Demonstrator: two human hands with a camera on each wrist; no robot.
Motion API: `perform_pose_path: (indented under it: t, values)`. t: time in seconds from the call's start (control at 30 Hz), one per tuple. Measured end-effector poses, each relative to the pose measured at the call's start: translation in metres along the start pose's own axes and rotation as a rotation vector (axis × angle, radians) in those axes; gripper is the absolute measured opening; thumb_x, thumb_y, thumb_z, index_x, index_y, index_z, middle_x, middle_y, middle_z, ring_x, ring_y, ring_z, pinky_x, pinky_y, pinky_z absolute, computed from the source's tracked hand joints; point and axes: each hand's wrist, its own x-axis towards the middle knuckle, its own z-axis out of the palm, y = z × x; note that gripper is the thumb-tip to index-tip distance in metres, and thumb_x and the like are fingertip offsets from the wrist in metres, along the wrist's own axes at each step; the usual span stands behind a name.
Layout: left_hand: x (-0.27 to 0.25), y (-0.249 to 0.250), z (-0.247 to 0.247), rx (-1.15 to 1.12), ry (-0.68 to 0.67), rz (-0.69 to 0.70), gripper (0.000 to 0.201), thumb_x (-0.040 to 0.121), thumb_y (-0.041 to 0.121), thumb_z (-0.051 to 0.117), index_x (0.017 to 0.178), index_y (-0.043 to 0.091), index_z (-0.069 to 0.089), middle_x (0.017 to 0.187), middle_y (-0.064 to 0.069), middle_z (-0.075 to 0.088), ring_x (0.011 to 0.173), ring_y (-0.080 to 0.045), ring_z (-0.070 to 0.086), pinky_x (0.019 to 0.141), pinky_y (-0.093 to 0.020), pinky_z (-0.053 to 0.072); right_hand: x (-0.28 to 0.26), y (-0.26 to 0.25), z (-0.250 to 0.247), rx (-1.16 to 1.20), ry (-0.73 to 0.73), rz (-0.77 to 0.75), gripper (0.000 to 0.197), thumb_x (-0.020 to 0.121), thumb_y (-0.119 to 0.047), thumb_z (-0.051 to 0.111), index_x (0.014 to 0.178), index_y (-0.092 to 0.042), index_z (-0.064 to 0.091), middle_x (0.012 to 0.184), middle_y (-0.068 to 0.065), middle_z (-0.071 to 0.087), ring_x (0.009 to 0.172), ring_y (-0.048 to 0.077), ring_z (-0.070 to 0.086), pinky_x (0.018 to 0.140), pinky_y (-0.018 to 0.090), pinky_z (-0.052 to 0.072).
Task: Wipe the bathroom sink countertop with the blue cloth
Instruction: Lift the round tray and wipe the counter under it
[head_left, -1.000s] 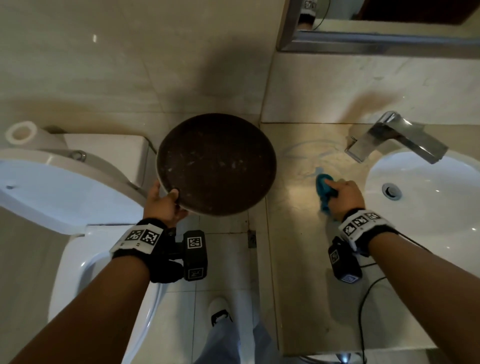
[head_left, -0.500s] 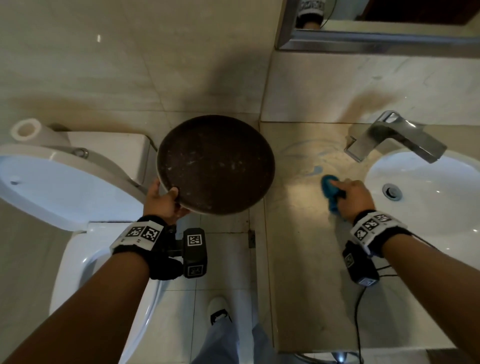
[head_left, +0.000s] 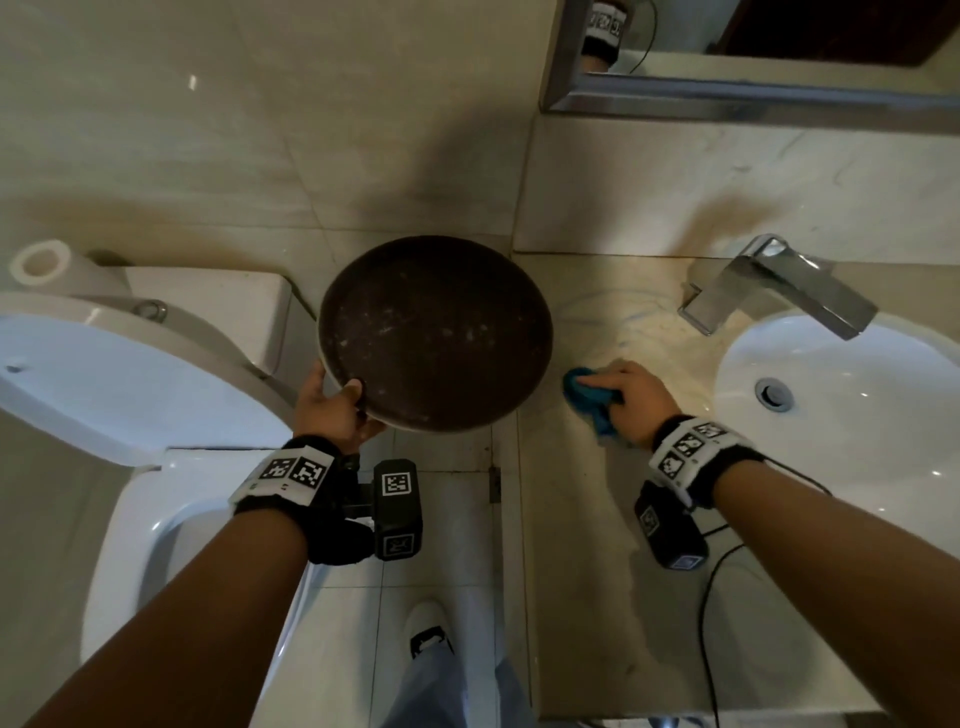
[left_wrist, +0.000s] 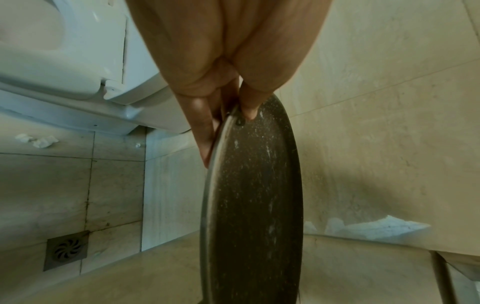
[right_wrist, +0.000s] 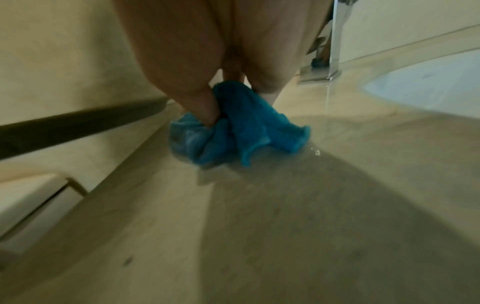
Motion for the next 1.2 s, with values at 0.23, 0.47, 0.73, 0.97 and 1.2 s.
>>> perform_pose_path:
  t: [0.23, 0.47, 0.73, 0.97, 1.2]
  values:
    - [0.010, -0.001, -0.004, -0.030, 0.001, -0.005, 0.054, 0.098, 0.002, 0.038, 0.140, 0.035, 0.033, 0.137, -0.014, 0.046, 0.105, -0.032, 0.056, 0.081, -0.048, 0.050, 0.022, 0.063, -0.051, -0.202, 0.110, 0.500, 0.060, 0.083, -0.010, 0.061, 0.138, -0.020, 0.041, 0.133, 0.023, 0.033, 0.114, 0.050, 0.040, 0.105, 0.047, 0.032]
    - [0.015, -0.005, -0.001, -0.046, 0.016, -0.028, 0.054, 0.097, 0.002, 0.039, 0.141, 0.034, 0.033, 0.139, -0.014, 0.046, 0.110, -0.033, 0.054, 0.078, -0.046, 0.050, 0.021, 0.006, -0.008, -0.097, 0.133, 0.129, 0.050, 0.079, -0.005, 0.063, 0.128, -0.013, 0.055, 0.126, 0.021, 0.044, 0.110, 0.043, 0.046, 0.104, 0.034, 0.034]
    - [0.011, -0.005, 0.002, -0.038, -0.002, -0.019, 0.056, 0.098, 0.003, 0.039, 0.144, 0.033, 0.029, 0.139, -0.014, 0.046, 0.104, -0.032, 0.056, 0.083, -0.049, 0.050, 0.003, 0.051, -0.026, -0.061, 0.146, 0.204, 0.046, 0.084, -0.003, 0.057, 0.127, -0.015, 0.055, 0.129, 0.021, 0.043, 0.116, 0.043, 0.045, 0.106, 0.034, 0.031]
    - [0.016, -0.004, -0.009, -0.057, -0.015, -0.040, 0.057, 0.098, 0.002, 0.038, 0.145, 0.033, 0.027, 0.142, -0.015, 0.043, 0.119, -0.036, 0.051, 0.081, -0.047, 0.049, 0.026, 0.022, -0.018, -0.105, 0.167, 0.360, 0.048, 0.085, -0.013, 0.058, 0.133, -0.019, 0.049, 0.133, 0.021, 0.036, 0.114, 0.047, 0.042, 0.106, 0.040, 0.031]
    - [0.019, -0.003, -0.005, -0.083, 0.013, -0.100, 0.059, 0.098, 0.003, 0.039, 0.146, 0.035, 0.024, 0.143, -0.015, 0.042, 0.122, -0.037, 0.049, 0.085, -0.049, 0.047, -0.017, -0.016, 0.018, -0.078, -0.097, -0.125, 0.043, 0.085, 0.002, 0.049, 0.120, -0.019, 0.062, 0.112, 0.014, 0.052, 0.102, 0.029, 0.049, 0.078, 0.021, 0.032]
